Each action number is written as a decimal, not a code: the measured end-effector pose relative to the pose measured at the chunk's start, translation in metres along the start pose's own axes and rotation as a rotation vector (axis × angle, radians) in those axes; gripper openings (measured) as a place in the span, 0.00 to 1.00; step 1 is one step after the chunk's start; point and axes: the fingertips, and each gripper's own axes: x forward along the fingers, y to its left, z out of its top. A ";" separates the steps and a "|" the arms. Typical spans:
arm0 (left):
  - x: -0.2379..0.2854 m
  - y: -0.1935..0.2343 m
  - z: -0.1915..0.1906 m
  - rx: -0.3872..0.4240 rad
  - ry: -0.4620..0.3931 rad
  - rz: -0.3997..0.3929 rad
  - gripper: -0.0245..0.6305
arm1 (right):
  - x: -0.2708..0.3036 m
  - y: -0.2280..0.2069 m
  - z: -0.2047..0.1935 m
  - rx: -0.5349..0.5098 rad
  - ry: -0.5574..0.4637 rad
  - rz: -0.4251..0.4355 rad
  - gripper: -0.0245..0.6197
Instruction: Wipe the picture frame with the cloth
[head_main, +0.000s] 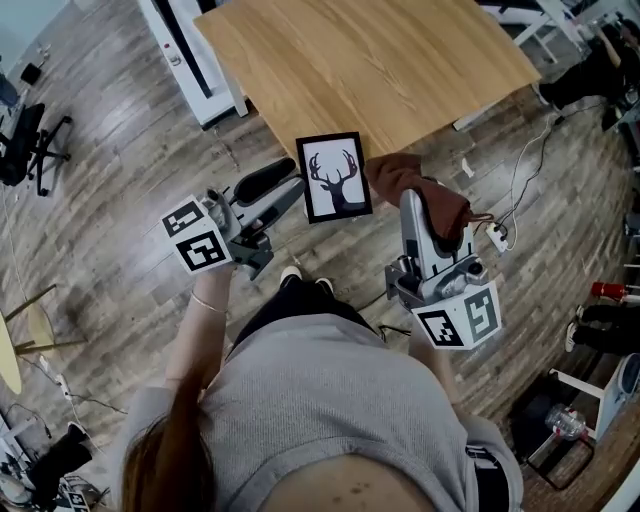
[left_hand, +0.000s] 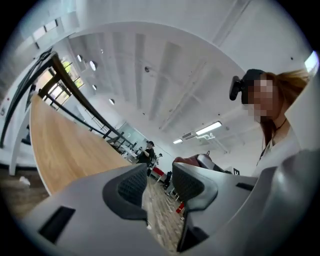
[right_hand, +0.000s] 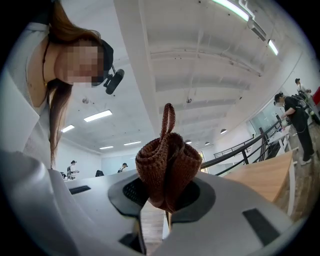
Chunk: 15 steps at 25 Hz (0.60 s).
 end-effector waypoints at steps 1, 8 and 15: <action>0.004 -0.012 0.007 0.048 -0.005 0.007 0.26 | 0.000 0.002 0.004 -0.011 -0.005 0.003 0.19; 0.027 -0.057 0.027 0.314 -0.022 0.084 0.07 | 0.005 0.016 0.020 -0.107 -0.025 0.015 0.19; 0.042 -0.069 0.021 0.346 -0.016 0.095 0.05 | 0.002 0.023 0.024 -0.119 -0.026 0.034 0.19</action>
